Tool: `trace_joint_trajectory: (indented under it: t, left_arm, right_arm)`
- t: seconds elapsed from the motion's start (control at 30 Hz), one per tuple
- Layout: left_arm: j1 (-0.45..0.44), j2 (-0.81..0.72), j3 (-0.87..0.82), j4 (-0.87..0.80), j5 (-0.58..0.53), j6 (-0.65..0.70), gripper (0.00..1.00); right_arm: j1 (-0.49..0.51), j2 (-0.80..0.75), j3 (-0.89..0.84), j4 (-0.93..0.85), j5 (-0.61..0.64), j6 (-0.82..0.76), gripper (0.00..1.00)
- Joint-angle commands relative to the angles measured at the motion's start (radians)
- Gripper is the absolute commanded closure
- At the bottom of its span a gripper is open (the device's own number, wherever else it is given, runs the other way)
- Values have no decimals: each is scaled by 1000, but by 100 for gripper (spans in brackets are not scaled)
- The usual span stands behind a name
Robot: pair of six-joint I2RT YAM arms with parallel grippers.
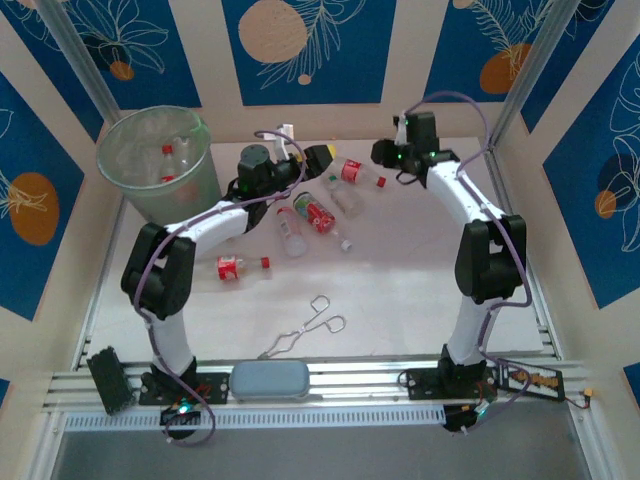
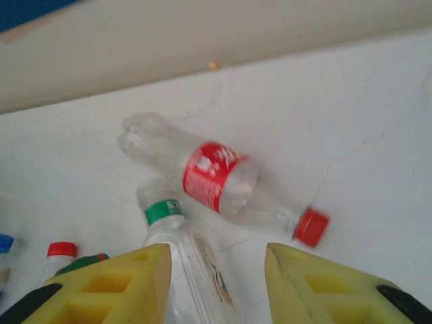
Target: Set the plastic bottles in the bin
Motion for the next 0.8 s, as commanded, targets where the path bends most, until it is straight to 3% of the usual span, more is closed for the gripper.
trace_joint_trajectory:
  t: [0.0,0.03,0.1,0.4,0.63,0.77]
  left_arm:
    - [-22,-91,-12,-111,-36,72,0]
    - [-25,-109,-13,-140,-44,84,0]
    - [-34,-151,-10,-231,-74,115,0]
    - [-53,-313,-3,-474,-152,215,0]
    - [-65,-395,-55,-488,-184,241,0]
    - [-65,-406,-68,-487,-191,254,0]
  right_arm:
    - [-32,99,155,-372,-29,-273,54]
    - [-34,123,191,-400,-44,-309,49]
    - [-24,175,241,-410,-37,-393,28]
    - [-8,456,541,-410,-108,-466,26]
    - [14,680,827,-530,-146,-448,28]
    - [38,725,845,-531,-152,-445,28]
